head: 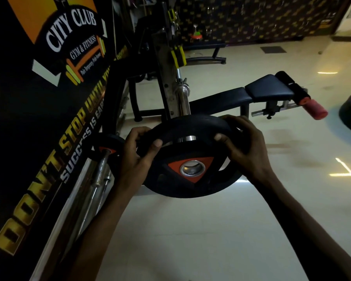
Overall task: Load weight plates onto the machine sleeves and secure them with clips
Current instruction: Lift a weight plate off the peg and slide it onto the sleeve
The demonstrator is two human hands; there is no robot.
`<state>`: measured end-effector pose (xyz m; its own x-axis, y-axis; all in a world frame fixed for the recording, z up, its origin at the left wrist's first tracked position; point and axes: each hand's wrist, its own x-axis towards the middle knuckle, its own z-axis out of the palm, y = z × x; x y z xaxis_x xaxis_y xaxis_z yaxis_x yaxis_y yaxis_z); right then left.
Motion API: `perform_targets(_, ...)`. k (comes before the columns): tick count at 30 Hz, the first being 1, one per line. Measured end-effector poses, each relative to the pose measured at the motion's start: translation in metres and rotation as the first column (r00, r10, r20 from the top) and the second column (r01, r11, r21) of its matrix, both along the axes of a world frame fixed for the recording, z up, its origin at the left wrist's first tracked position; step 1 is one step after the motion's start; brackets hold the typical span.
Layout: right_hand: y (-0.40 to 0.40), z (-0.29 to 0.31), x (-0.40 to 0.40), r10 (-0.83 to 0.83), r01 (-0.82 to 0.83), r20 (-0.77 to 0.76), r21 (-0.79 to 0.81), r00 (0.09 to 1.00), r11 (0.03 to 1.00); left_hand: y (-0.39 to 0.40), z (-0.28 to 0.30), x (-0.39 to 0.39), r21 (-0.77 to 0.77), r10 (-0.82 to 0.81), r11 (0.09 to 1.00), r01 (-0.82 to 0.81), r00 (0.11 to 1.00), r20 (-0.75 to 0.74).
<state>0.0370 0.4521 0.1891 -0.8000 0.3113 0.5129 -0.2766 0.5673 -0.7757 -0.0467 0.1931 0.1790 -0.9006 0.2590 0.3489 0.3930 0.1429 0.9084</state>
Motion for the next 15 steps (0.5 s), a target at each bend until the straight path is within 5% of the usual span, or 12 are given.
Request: perform_targets(15,0.009,-0.004,-0.045,-0.075,0.078,-0.054,0.05,0.996,0.996,0.022,-0.005,-0.04,-0.024,0.102,0.994,-0.105,0.99,-0.094)
